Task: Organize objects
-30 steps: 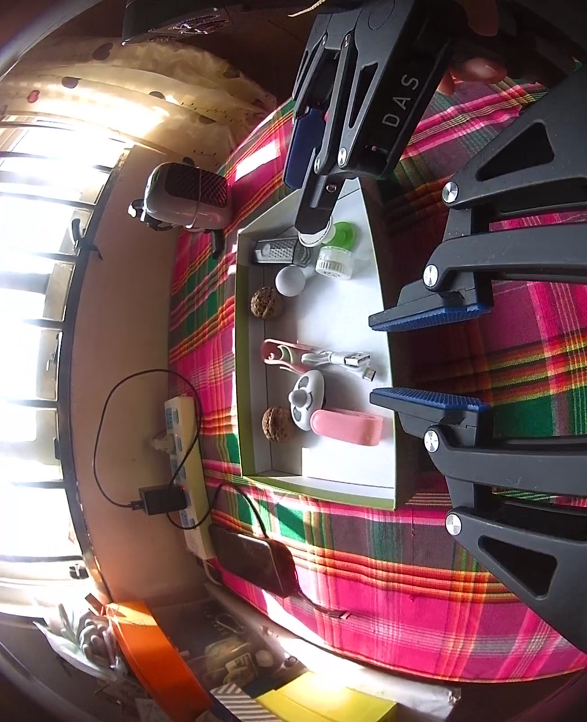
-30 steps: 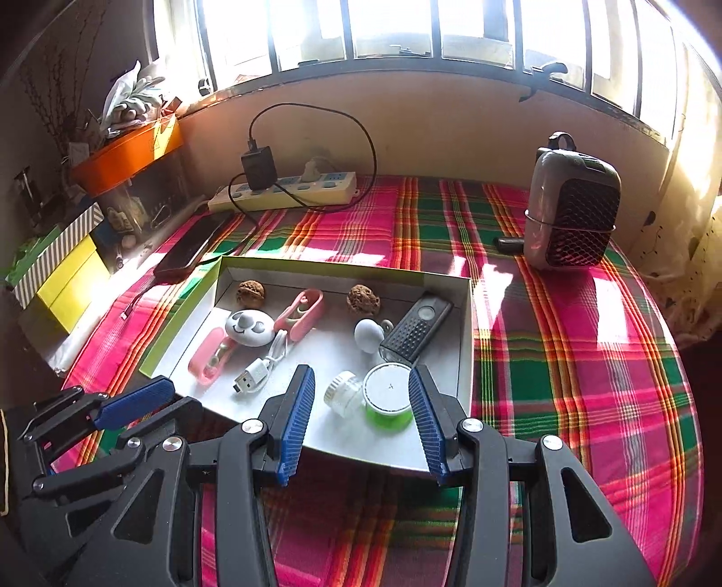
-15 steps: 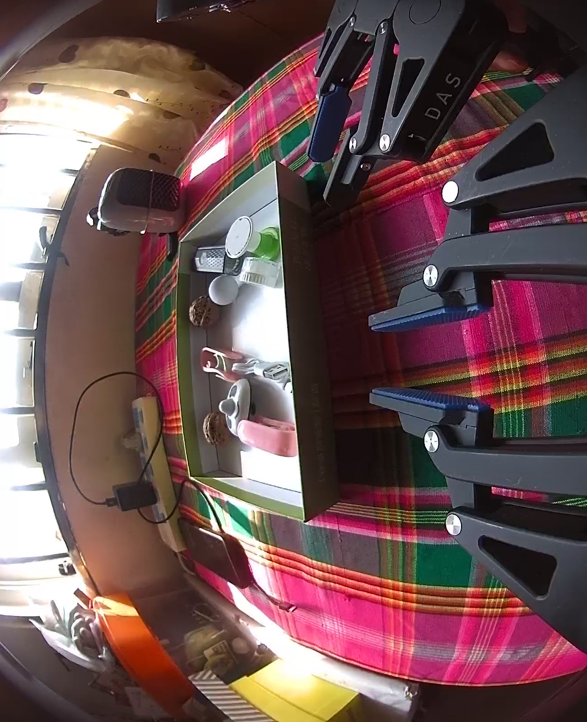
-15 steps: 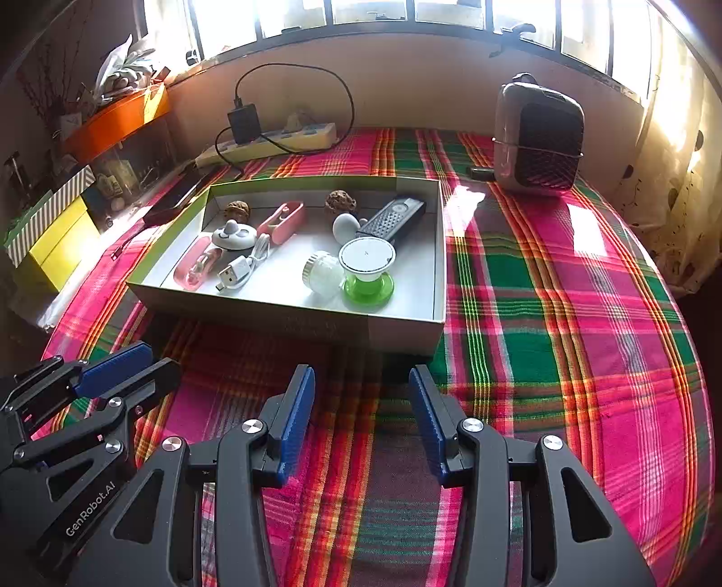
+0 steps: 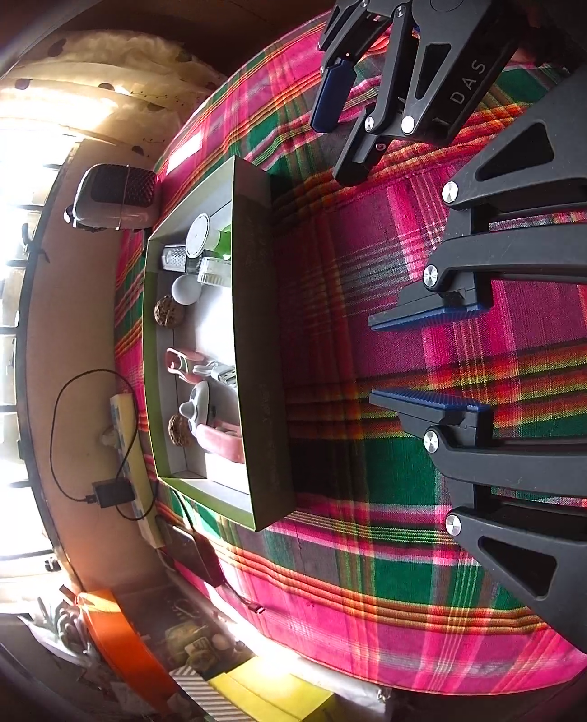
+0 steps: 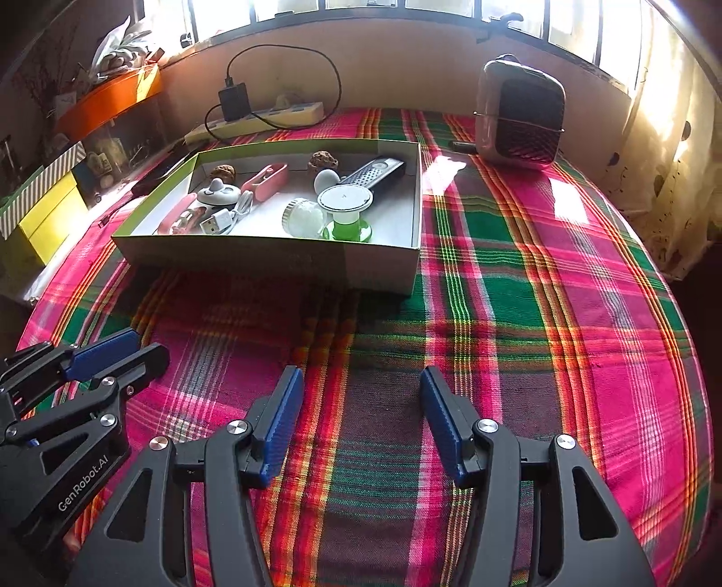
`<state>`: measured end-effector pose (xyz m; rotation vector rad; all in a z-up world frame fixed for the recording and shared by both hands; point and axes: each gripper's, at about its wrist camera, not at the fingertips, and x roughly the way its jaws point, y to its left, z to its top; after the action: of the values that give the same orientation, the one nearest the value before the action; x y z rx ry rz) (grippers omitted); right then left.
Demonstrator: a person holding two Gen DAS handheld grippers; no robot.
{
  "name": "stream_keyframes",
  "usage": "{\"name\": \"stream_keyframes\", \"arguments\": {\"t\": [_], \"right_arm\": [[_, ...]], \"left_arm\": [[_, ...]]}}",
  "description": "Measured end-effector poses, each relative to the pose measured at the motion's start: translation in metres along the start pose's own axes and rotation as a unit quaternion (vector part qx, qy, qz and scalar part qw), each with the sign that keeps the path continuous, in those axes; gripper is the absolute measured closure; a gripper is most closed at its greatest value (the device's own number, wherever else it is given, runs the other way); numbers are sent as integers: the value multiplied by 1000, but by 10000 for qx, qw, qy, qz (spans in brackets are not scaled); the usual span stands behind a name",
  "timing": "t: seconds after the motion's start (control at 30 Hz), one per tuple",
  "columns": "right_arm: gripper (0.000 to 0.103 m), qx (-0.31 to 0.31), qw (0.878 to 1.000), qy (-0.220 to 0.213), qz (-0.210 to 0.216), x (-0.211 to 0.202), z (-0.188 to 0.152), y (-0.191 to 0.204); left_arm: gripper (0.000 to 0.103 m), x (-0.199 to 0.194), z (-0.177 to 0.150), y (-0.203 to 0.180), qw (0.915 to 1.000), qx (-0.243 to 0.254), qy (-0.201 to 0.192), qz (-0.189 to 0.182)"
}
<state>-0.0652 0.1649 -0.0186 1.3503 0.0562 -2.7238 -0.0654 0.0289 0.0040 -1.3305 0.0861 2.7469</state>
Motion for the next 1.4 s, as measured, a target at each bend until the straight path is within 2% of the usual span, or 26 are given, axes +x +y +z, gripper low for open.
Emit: {"name": "stream_keyframes", "arguments": {"t": [0.17, 0.43, 0.77, 1.4], "right_arm": [[47, -7, 9999, -17, -135, -3, -5, 0], [40, 191, 9994, -47, -285, -8, -13, -6], [39, 298, 9989, -48, -365, -11, -17, -6], [38, 302, 9988, -47, -376, -11, -17, -5]], "left_arm": [[79, -2, -3, 0, 9999, -106, -27, 60], [79, -4, -6, -4, 9993, -252, -79, 250], [78, -5, -8, -3, 9989, -400, -86, 208], [78, -5, -8, -4, 9990, -383, -83, 224]]}}
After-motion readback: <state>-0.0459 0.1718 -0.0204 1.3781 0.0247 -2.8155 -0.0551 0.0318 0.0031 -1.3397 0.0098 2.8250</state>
